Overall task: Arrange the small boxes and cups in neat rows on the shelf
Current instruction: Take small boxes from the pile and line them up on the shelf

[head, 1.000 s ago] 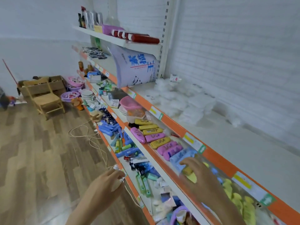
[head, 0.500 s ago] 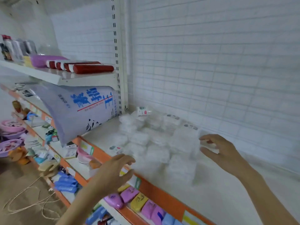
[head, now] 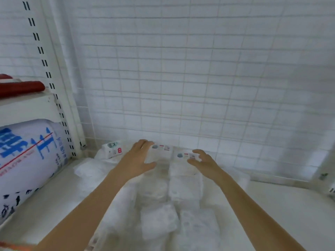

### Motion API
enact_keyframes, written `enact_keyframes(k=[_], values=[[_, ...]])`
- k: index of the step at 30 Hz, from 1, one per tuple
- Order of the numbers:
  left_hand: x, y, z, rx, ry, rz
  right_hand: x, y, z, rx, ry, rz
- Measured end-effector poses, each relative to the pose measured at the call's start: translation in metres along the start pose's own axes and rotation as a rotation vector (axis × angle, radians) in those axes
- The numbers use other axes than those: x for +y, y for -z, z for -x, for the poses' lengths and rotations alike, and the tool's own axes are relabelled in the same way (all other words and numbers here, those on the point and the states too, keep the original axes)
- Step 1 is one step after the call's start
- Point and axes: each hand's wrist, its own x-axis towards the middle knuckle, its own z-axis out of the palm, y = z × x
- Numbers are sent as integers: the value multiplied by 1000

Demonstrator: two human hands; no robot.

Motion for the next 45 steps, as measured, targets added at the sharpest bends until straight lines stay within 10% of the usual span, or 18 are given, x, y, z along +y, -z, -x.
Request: enact_keyframes(k=[17, 45], values=[[-30, -20, -31, -94, -248, -5, -12, -26, 13, 130, -113, 16], [-19, 17, 32, -31, -338, 451, -53, -12, 124, 551, 301, 238]])
